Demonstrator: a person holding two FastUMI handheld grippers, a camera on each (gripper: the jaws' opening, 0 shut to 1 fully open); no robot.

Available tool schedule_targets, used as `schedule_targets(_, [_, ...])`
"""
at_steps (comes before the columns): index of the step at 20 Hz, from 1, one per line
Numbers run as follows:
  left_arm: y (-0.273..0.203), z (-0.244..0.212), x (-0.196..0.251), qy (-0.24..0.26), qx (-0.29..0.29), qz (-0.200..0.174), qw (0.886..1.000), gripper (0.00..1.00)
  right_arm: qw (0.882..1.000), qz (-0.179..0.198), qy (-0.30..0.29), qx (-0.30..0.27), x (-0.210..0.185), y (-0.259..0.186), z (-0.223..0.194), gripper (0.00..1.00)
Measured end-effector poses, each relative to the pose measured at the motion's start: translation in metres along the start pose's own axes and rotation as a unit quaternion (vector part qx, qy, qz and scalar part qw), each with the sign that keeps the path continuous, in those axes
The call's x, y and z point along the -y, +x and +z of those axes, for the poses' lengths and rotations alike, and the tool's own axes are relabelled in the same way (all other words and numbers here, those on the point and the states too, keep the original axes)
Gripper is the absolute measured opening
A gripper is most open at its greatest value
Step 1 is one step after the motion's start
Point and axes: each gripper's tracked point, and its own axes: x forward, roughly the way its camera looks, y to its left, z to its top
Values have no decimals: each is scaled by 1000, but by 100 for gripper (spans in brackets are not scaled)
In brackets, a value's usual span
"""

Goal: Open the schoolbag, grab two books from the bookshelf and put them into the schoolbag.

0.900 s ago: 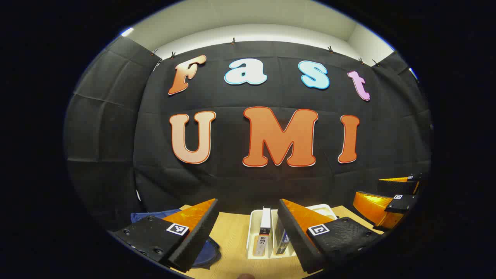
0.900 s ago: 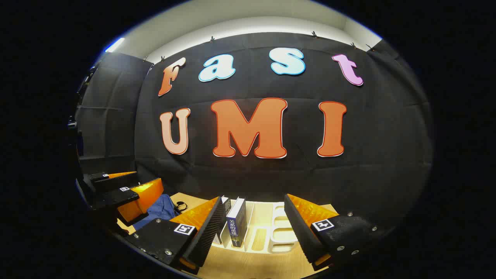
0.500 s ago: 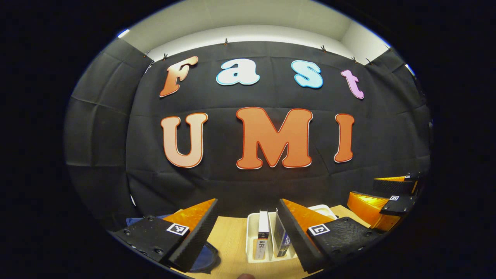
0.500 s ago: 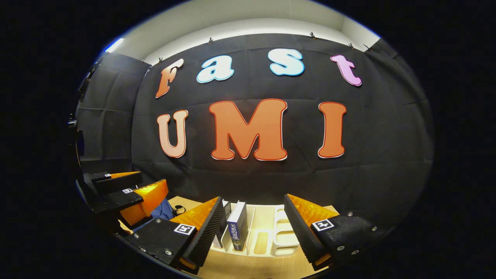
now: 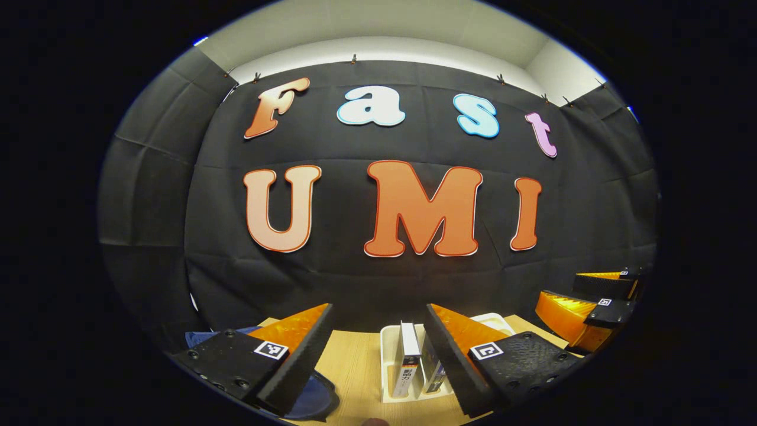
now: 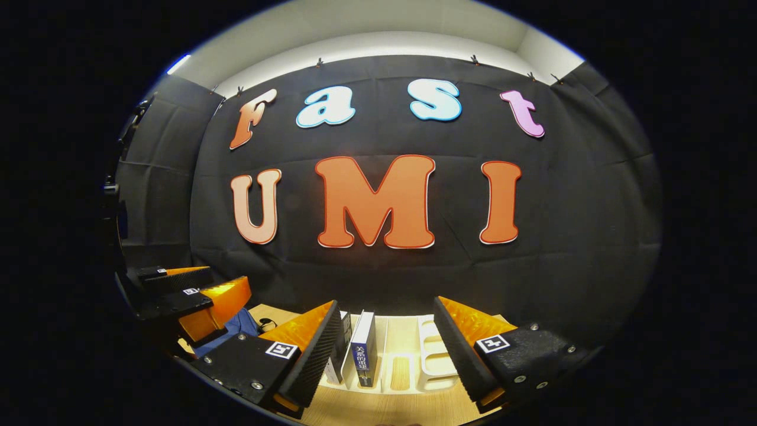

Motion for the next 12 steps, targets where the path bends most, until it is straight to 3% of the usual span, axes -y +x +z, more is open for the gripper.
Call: schedule_targets(12, [-5, -1, -15, -8, 2, 9, 1000, 95, 1000, 10, -14, -3, -11, -3, -5, 93])
